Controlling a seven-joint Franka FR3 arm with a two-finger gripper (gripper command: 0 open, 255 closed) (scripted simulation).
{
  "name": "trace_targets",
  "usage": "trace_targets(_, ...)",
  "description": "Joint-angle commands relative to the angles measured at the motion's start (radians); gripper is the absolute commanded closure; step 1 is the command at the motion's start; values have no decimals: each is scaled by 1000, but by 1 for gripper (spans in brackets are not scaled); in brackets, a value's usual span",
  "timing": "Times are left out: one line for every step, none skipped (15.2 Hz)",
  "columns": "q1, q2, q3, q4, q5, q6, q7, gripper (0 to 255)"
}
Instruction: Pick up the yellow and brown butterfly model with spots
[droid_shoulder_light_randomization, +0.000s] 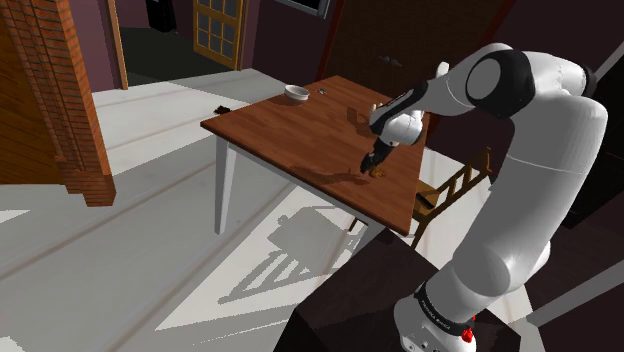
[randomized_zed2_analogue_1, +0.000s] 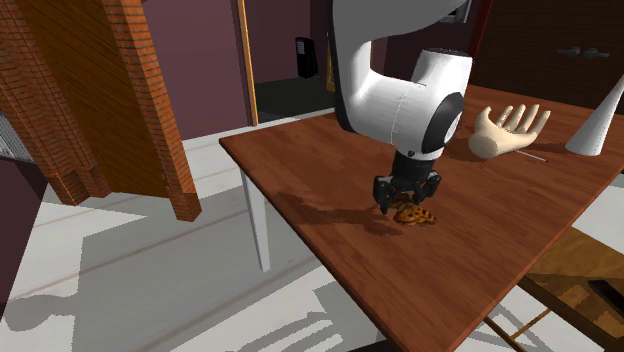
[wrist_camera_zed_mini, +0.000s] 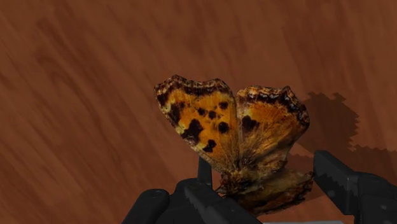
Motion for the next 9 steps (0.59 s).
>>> trace_targets(8, -23, -10, -2, -19, -19, 15, 255)
trace_targets(12, -34, -15, -1, -28, -30, 22, 255)
trace_targets(15, -44, -20, 0, -38, -40, 29, 255)
trace_targets(18, -55, -24, 2, -47, -51, 35, 255)
trace_targets(21, -65, -28, 4, -56, -62, 42, 255)
trace_targets(24, -75, -32, 6, -65, -73, 49, 255)
trace_targets(27, -85, -36, 8, -74, -84, 56, 255)
trace_targets(27, -87, -36, 8, -75, -85, 57, 255)
trace_targets(27, -87, -36, 8, -75, -85, 57, 255)
